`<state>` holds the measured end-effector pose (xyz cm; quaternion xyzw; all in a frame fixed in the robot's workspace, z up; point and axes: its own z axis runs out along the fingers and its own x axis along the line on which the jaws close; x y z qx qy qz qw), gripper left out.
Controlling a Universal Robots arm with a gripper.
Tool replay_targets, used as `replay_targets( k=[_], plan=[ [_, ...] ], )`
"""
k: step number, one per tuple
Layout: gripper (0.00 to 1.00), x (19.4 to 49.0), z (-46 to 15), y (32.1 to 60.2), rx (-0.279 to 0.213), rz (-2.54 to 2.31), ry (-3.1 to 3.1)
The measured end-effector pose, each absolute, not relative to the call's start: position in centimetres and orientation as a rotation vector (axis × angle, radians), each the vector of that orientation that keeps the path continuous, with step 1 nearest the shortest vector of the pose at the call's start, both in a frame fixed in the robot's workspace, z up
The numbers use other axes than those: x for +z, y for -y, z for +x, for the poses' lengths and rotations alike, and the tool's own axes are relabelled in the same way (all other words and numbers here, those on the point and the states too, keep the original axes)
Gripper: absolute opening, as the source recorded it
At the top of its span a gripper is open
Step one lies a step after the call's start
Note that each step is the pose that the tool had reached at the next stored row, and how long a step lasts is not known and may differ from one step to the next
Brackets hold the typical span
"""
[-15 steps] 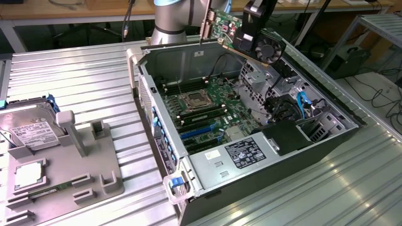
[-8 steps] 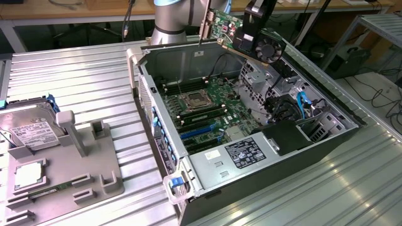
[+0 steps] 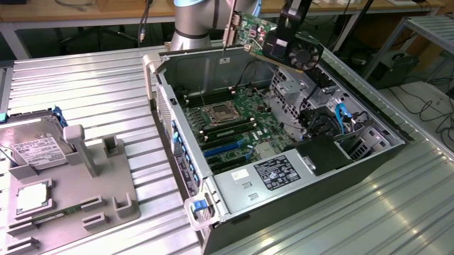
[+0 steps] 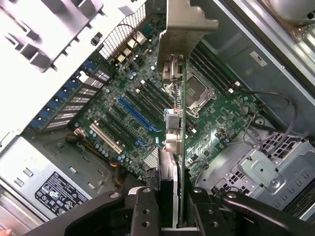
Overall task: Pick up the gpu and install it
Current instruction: 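Insert the gpu into the slot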
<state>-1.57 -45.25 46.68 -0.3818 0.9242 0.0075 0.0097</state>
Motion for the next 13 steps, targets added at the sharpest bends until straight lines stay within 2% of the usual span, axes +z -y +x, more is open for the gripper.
replay_targets(
  k=[13],
  plan=[
    [0.28, 46.69, -1.58, 45.25, 0.025, -1.392, -2.796]
  ],
)
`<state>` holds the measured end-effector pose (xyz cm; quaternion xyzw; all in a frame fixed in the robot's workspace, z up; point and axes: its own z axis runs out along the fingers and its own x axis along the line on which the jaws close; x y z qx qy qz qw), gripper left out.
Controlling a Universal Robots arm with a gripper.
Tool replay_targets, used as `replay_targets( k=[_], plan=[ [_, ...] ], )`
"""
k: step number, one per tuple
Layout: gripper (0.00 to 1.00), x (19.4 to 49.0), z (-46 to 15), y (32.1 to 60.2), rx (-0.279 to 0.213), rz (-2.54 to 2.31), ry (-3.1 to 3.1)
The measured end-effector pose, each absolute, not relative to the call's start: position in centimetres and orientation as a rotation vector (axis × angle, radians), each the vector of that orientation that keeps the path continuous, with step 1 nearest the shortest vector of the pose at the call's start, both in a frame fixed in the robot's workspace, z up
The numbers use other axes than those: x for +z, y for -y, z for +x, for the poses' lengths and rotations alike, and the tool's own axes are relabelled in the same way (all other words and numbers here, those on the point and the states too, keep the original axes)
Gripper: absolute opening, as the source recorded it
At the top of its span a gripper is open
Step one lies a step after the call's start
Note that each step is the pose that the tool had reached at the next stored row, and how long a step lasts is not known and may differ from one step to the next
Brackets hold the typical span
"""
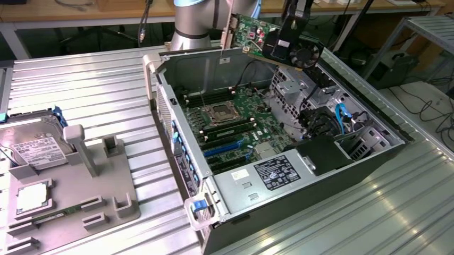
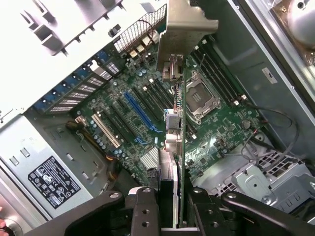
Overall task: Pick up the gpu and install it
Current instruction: 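Insert the gpu into the slot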
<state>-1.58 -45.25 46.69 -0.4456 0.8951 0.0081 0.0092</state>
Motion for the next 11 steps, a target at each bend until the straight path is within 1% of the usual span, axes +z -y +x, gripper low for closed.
replay_targets(
  k=[11],
  plan=[
    [0.28, 46.68, -1.64, 45.25, 0.027, -1.579, -2.696]
  ],
)
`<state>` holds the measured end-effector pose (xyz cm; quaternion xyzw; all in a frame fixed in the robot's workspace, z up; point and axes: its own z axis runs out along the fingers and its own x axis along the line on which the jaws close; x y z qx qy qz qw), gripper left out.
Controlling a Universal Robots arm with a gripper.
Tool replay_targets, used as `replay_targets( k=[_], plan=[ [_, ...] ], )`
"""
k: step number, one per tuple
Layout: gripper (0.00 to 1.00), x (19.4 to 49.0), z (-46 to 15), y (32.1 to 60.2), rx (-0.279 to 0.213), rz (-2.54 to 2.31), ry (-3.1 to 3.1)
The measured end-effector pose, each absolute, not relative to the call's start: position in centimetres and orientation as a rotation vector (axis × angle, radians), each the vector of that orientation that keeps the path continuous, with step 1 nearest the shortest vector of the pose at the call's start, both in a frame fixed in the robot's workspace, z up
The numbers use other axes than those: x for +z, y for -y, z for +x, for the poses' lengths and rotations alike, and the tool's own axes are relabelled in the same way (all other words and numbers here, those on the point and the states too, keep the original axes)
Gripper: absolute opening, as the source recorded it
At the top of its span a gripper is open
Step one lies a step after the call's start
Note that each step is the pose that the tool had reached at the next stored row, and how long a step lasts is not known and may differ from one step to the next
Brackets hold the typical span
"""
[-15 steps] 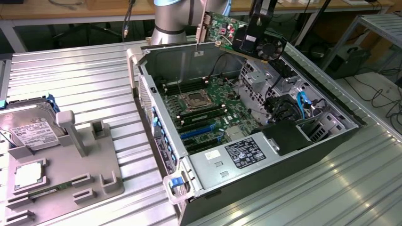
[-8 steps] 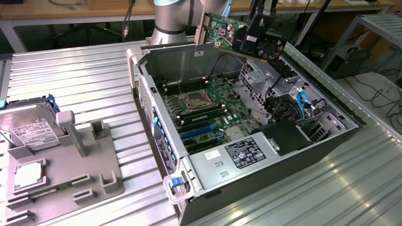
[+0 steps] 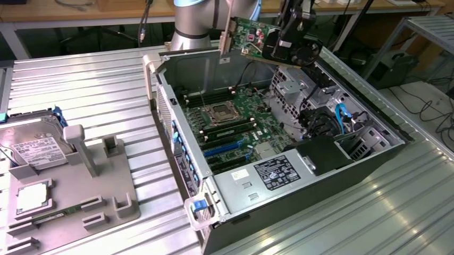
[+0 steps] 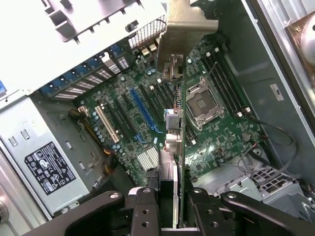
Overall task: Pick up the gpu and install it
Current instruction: 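Insert the gpu into the slot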
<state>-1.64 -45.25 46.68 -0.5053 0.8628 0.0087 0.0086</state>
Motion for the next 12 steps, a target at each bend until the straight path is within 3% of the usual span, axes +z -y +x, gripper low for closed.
replay_targets(
  k=[12],
  plan=[
    [0.28, 46.68, -1.66, 45.25, 0.029, -1.723, -2.607]
  ],
)
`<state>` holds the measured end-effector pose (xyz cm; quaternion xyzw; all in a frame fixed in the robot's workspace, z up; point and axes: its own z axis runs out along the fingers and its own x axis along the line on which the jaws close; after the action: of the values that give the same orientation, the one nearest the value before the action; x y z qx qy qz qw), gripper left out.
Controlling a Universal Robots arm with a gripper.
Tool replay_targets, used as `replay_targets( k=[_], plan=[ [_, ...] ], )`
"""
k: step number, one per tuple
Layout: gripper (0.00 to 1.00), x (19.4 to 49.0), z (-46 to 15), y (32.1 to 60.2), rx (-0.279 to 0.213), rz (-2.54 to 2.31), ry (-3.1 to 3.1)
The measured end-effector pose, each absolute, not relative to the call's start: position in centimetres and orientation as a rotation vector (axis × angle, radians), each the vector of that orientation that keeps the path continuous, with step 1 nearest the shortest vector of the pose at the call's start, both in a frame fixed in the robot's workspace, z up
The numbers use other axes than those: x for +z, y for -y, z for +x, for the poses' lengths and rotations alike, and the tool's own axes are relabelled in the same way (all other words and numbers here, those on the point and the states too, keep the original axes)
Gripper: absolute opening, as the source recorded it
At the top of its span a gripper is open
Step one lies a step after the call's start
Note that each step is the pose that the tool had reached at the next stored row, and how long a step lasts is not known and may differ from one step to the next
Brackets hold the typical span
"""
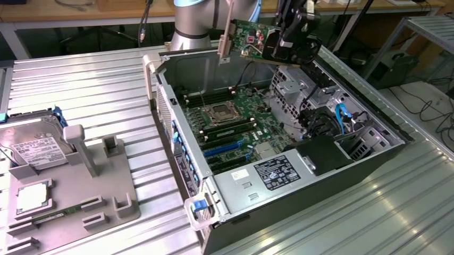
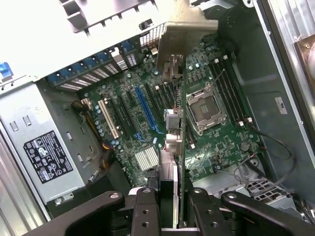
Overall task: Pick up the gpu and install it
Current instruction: 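Insert the gpu into the slot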
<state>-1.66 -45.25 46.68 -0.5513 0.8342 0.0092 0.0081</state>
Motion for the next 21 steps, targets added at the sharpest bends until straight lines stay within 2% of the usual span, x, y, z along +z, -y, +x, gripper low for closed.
replay_targets(
  k=[21],
  plan=[
    [0.28, 46.6, -1.68, 45.25, 0.03, -1.969, -2.427]
  ],
)
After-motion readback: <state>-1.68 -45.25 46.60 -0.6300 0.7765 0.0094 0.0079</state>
